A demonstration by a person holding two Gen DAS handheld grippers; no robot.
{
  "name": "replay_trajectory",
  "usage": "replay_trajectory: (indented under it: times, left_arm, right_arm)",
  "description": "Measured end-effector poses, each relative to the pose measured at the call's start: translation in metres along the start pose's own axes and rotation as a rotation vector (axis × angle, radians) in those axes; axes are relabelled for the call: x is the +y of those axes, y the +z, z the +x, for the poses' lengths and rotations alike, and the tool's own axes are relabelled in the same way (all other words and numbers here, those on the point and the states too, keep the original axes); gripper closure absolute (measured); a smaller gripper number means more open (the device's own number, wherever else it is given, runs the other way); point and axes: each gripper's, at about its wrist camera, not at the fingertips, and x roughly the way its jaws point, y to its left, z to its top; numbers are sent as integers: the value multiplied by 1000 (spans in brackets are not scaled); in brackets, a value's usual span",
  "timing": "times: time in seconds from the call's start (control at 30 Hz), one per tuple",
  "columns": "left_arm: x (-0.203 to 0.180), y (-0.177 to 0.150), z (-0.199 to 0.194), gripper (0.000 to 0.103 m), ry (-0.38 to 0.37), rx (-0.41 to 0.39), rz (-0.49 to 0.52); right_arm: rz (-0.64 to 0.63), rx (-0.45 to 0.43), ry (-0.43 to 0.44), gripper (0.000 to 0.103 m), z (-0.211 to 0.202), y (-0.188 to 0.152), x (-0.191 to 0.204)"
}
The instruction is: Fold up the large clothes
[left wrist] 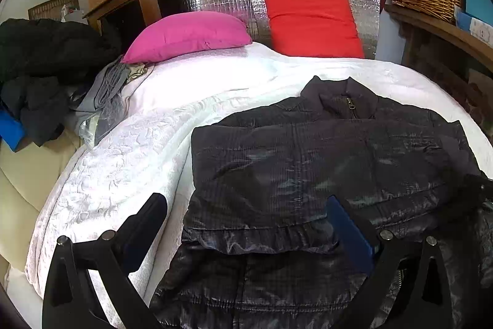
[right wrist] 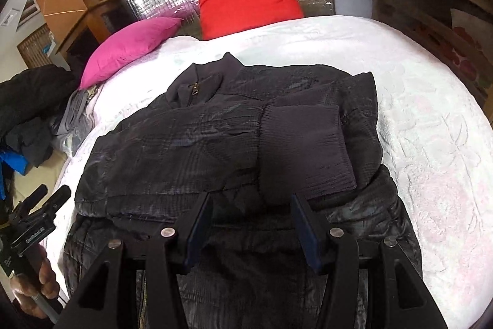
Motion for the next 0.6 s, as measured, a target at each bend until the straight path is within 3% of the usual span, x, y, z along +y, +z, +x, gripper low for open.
replay_trajectory:
  times: [0.43, 0.6]
  left_arm:
    - [-9, 1, 14, 0, 17, 22, 40]
    - [-14, -3, 32, 0, -1, 97, 48]
  right_arm:
    - [5, 59, -61, 44, 36, 8, -2]
    - [49, 28, -19, 44, 24, 11, -9]
